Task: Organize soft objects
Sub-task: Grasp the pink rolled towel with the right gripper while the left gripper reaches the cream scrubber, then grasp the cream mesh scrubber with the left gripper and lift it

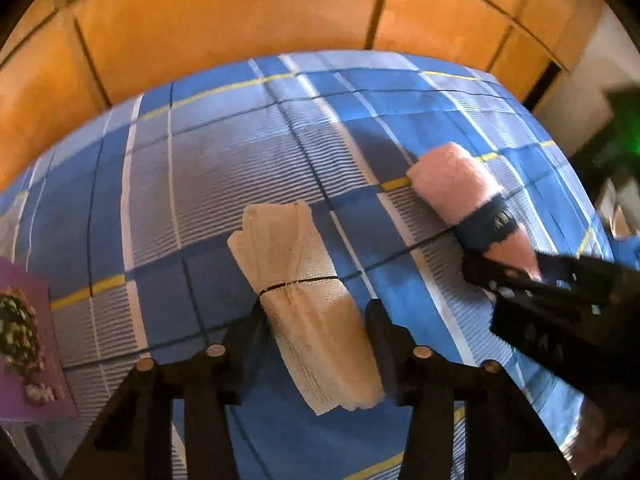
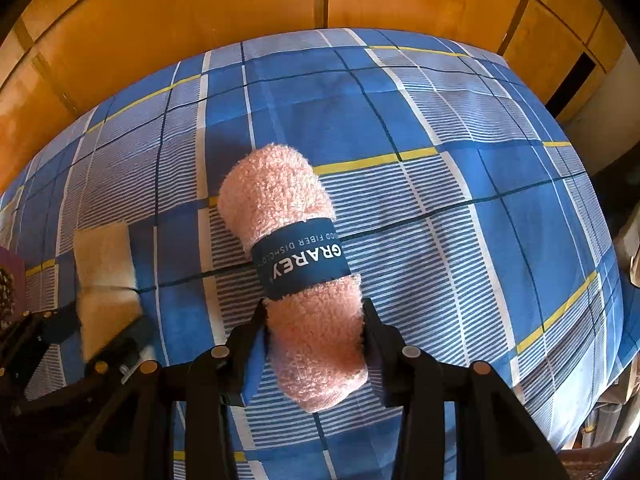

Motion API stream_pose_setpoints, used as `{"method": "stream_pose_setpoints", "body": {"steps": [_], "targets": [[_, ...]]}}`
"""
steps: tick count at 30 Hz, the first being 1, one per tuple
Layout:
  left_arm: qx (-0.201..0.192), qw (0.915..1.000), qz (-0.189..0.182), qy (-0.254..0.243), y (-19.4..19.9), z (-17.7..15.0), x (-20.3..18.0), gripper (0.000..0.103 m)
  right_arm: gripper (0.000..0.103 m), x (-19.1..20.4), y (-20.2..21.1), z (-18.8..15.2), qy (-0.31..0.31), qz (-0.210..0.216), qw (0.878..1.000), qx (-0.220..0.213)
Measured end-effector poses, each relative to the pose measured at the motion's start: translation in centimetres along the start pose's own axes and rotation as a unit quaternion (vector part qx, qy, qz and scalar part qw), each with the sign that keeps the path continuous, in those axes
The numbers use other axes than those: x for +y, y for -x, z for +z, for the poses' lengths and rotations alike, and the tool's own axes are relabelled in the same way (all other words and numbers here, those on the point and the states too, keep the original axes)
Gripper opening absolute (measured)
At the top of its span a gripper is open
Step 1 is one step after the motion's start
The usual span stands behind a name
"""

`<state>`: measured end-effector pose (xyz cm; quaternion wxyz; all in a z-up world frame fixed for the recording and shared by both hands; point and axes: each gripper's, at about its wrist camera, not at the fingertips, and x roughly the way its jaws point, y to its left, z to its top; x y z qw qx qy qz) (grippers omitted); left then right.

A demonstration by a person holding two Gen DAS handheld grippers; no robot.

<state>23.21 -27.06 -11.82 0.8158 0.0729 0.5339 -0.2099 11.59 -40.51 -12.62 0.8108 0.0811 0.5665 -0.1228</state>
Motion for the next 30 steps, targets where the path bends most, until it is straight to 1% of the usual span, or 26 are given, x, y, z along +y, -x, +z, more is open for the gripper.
{"method": "stream_pose_setpoints", "body": {"steps": [4,6,7,10,12,13,15,17,21,25,28,30], "targets": [[-0.005,0.9998,-0.014,-0.012,1.1,-0.5,0.5,0.035,0.042,0.7,0.1,-0.4,0.012,-0.012,1.000,-0.003],[-0.010,0.9997,-0.010,-0.019,2.0,-0.2,0.8,0.023,0.042,0.9,0.2,-0.5,0.010,-0.011,1.000,-0.003],[-0.014,0.9997,-0.008,-0.019,2.5,0.1,1.0,0.021,0.042,0.9,0.1,-0.5,0.010,-0.011,1.000,-0.004],[-0.038,0.9991,0.001,-0.020,4.9,1.9,1.9,0.020,0.042,1.0,0.2,-0.6,0.015,-0.016,1.000,-0.007],[-0.043,0.9987,0.011,-0.025,5.8,2.9,2.1,0.019,0.042,1.0,0.1,-0.7,0.017,-0.017,1.000,-0.008],[-0.031,0.9993,0.000,-0.022,5.9,3.4,2.5,0.019,0.042,1.0,0.1,-0.6,0.016,-0.016,1.000,-0.008],[-0.029,0.9992,-0.004,-0.027,6.2,3.6,2.6,0.016,0.042,1.3,0.2,-1.0,0.015,-0.016,1.000,-0.010],[-0.024,0.9987,-0.022,-0.039,6.5,3.1,2.4,0.015,0.042,1.4,0.2,-1.1,0.017,-0.018,1.000,-0.010],[-0.031,0.9981,-0.032,-0.043,7.5,3.2,2.1,0.015,0.042,1.5,0.4,-1.1,0.018,-0.018,1.000,-0.011],[-0.044,0.9978,-0.016,-0.047,8.6,5.2,2.4,0.015,0.042,1.5,0.4,-1.0,0.022,-0.019,1.000,-0.011],[-0.062,0.9978,-0.003,-0.023,10.2,7.5,4.2,0.015,0.042,1.6,0.4,-1.1,0.025,-0.021,0.999,-0.012],[-0.083,0.9964,0.016,-0.008,11.8,8.9,5.9,0.015,0.042,1.6,0.4,-1.1,0.027,-0.022,0.999,-0.013]]}}
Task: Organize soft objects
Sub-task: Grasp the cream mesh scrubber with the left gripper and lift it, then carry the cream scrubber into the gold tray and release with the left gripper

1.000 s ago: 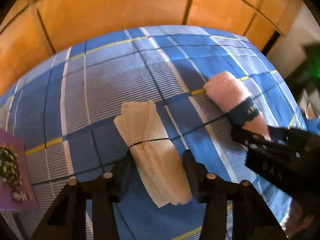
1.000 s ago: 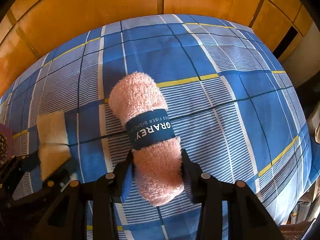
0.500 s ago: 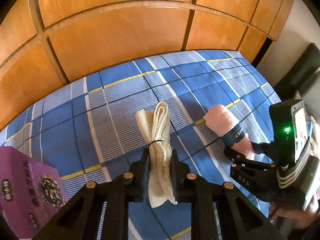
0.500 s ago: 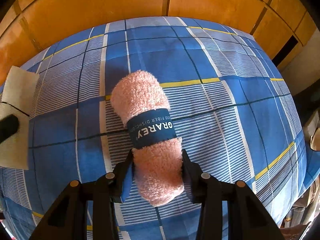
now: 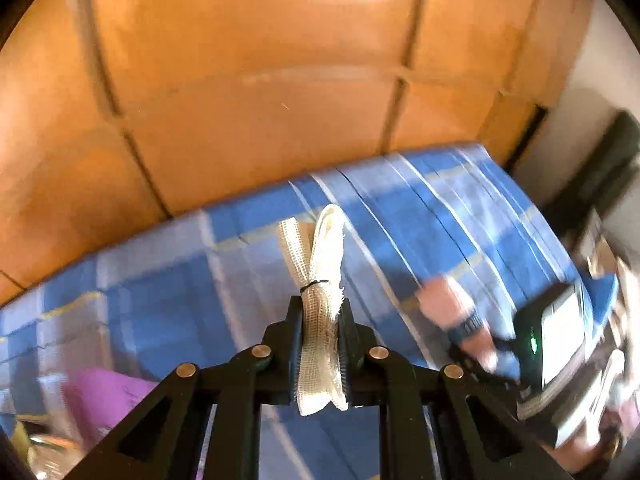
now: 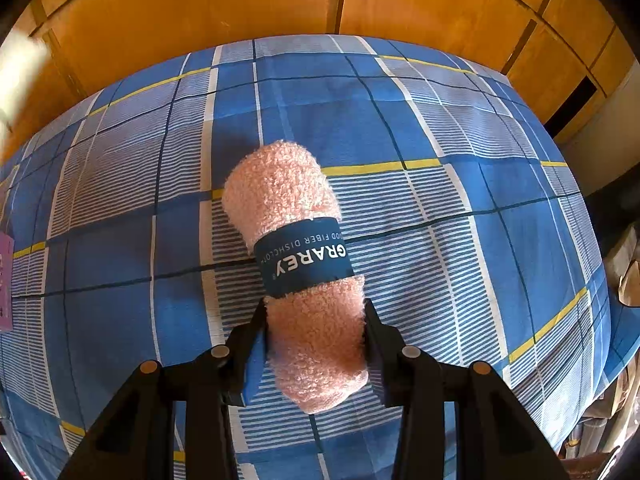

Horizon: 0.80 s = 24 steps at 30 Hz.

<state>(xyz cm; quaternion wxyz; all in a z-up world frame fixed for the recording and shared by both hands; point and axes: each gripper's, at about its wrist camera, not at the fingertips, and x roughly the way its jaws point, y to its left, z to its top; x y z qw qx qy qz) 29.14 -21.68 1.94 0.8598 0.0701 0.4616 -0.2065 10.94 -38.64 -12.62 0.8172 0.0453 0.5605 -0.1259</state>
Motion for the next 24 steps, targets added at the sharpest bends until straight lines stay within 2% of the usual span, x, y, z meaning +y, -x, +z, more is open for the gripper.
{"method": "stream_pose_setpoints", "body": {"steps": [5,10,14,17,20,24], "targets": [[-0.040,0.9954,0.061,0.062,4.0,2.5,7.7,0.015,0.042,0.4,0.2,-0.1,0.008,-0.006,1.000,-0.004],[-0.058,0.9827,0.128,0.120,7.9,1.2,15.8,0.015,0.042,0.8,0.4,-0.4,0.015,-0.011,1.000,-0.009],[-0.075,0.9687,0.170,0.165,11.4,-2.6,21.8,0.015,0.042,0.9,0.5,-0.5,0.022,-0.018,1.000,-0.012],[-0.085,0.9618,0.186,0.182,14.1,-6.6,24.7,0.015,0.042,1.3,0.6,-0.6,0.027,-0.022,0.999,-0.015],[-0.097,0.9571,0.192,0.195,16.3,-10.4,26.3,0.015,0.042,1.5,0.8,-0.6,0.030,-0.026,0.999,-0.018],[-0.104,0.9538,0.179,0.218,18.7,-15.7,27.4,0.015,0.042,2.1,1.0,-0.6,0.041,-0.036,0.998,-0.024]]}}
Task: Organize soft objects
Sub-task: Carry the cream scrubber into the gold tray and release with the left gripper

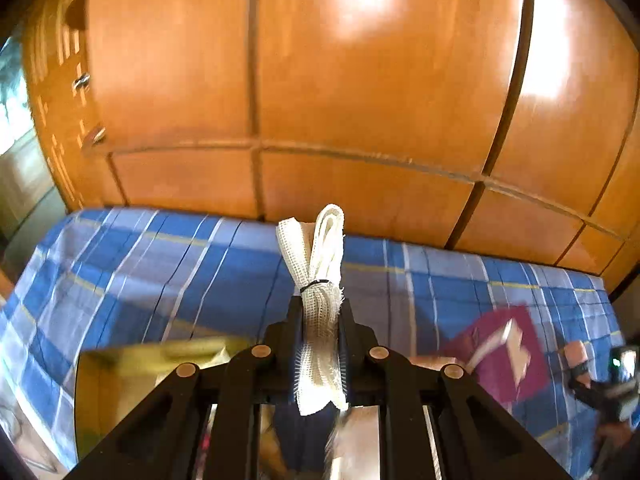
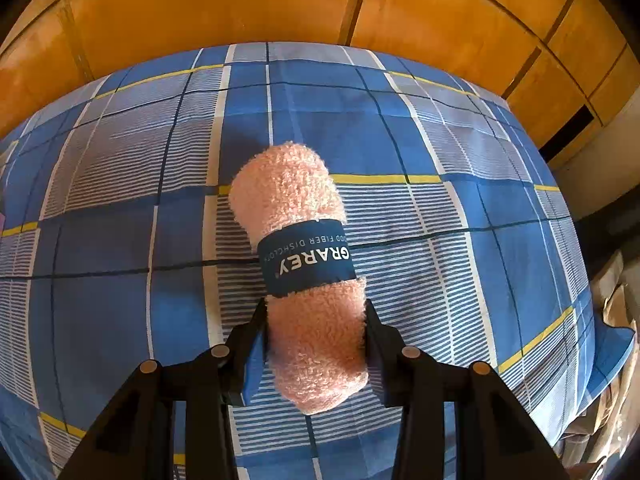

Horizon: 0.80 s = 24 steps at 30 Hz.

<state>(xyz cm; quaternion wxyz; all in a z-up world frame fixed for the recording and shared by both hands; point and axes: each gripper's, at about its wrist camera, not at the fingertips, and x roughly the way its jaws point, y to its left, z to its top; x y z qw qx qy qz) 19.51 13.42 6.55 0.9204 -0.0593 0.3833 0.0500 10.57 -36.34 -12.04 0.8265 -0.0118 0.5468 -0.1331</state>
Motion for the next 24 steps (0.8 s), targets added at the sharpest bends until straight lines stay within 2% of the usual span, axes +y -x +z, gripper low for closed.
{"method": "stream_pose_setpoints", "body": {"steps": [8,14,18,24], "targets": [[0.006,0.9986,-0.001,0.052,3.0,-9.1,5.5,0.016,0.041,0.4,0.1,0.1,0.019,-0.017,1.000,-0.012],[0.024,0.9917,0.036,0.121,3.7,-14.1,12.3,0.016,0.040,1.2,0.2,-0.1,0.047,-0.040,0.998,-0.024],[0.041,0.9842,0.050,0.165,3.2,-15.5,16.4,0.016,0.037,2.1,0.3,-0.3,0.073,-0.058,0.995,-0.029],[0.048,0.9711,0.035,0.231,1.4,-14.9,21.6,0.019,0.036,2.0,0.2,-0.2,0.067,-0.065,0.995,-0.025]]}}
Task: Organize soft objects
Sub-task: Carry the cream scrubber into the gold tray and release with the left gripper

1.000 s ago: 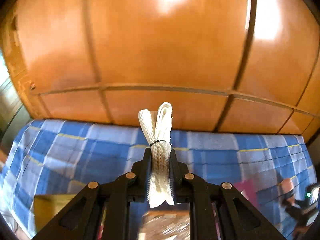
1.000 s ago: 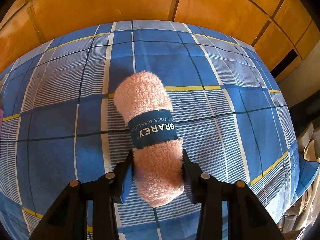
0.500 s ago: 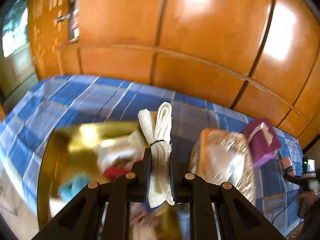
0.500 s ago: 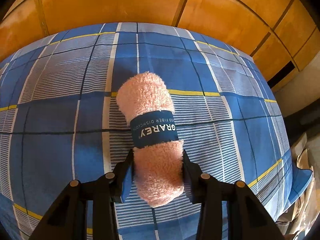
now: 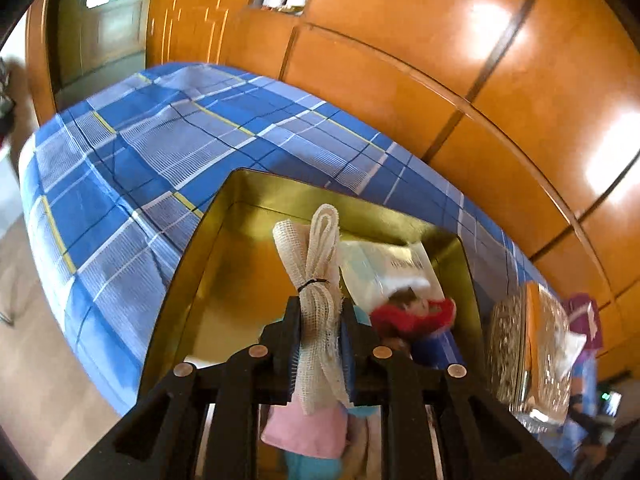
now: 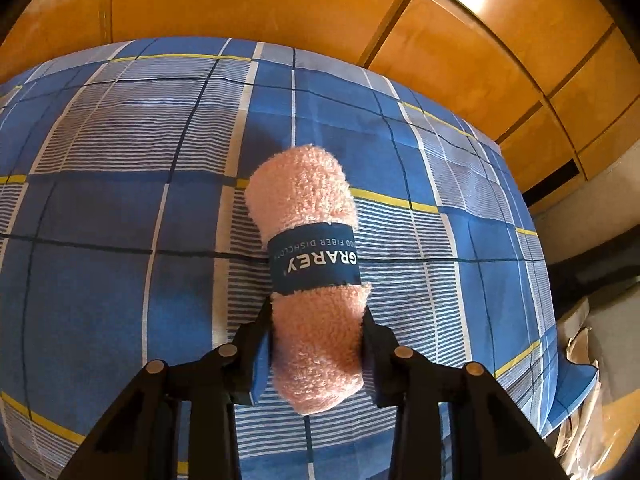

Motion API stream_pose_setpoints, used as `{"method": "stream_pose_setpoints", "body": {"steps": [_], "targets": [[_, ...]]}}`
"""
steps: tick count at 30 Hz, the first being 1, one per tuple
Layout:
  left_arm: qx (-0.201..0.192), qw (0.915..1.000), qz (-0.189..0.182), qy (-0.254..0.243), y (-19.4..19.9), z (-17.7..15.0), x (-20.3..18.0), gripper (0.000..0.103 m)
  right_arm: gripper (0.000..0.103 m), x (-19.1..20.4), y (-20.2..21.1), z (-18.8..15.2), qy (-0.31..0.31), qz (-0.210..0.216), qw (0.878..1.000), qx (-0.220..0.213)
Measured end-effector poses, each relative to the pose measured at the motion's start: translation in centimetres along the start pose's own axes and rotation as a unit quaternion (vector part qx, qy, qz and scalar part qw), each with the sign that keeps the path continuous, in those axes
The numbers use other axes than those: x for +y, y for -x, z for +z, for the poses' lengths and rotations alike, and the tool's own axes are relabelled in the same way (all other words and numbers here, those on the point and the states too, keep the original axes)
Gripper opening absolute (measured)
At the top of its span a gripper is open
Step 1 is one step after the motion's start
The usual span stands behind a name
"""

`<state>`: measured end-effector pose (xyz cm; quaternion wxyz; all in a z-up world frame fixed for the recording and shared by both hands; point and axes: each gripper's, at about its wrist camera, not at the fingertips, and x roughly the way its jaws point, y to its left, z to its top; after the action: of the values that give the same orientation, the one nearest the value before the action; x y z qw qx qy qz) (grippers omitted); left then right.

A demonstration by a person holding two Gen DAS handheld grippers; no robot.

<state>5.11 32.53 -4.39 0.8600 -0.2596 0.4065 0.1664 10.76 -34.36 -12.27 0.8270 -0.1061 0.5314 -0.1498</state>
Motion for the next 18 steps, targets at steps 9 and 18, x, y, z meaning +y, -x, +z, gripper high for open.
{"method": "stream_pose_setpoints", "body": {"steps": [9,18], "targets": [[0.018,0.9987,-0.030,0.037,-3.2,3.0,1.0,0.047,0.036,0.9,0.2,-0.4,0.000,-0.037,0.999,-0.011],[-0.025,0.9988,-0.039,0.017,0.0,1.4,-0.4,0.068,0.036,1.1,0.3,-0.4,0.001,-0.044,0.999,-0.013]]}}
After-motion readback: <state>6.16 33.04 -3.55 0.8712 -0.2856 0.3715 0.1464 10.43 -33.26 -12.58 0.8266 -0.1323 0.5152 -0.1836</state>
